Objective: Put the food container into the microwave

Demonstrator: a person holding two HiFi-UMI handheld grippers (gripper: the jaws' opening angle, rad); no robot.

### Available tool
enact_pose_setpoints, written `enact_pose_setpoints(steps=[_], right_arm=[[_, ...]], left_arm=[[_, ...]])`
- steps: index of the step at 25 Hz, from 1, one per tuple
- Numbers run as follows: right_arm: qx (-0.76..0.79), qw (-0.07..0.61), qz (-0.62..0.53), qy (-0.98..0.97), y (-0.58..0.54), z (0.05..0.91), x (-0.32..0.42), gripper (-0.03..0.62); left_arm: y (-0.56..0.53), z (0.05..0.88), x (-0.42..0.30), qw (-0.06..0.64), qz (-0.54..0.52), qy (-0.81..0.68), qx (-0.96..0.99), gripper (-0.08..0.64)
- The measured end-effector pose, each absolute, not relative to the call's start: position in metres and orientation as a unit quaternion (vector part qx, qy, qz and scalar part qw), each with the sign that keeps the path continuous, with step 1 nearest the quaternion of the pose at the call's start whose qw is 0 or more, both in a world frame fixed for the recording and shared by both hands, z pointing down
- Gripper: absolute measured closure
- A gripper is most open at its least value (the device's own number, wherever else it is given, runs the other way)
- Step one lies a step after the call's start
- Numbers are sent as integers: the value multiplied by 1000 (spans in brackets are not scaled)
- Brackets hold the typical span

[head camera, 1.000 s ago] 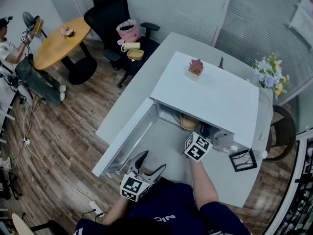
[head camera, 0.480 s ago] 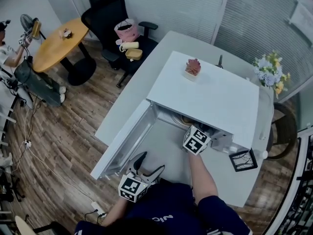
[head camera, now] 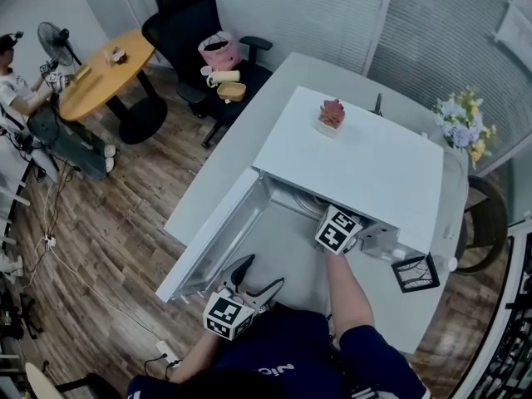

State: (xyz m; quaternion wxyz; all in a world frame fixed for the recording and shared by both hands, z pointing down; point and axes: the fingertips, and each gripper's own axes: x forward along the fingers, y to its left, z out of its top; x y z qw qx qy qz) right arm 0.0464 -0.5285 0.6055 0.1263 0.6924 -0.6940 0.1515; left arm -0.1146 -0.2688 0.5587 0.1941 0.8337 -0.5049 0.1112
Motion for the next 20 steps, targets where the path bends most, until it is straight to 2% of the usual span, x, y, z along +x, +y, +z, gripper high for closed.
enact_pose_setpoints(steps=[3, 11, 20], right_arm=[[692, 127, 150, -695, -532, 602, 47, 522], [671, 100, 135, -722, -525, 587, 37, 389], [637, 103, 123, -753, -488, 567, 27, 358]], left_arm=[[-268, 557, -112, 189, 113, -503, 836, 184], [-267, 557, -116, 192, 110, -507, 833, 186], [-265, 550, -106, 191, 87, -484, 849, 186]])
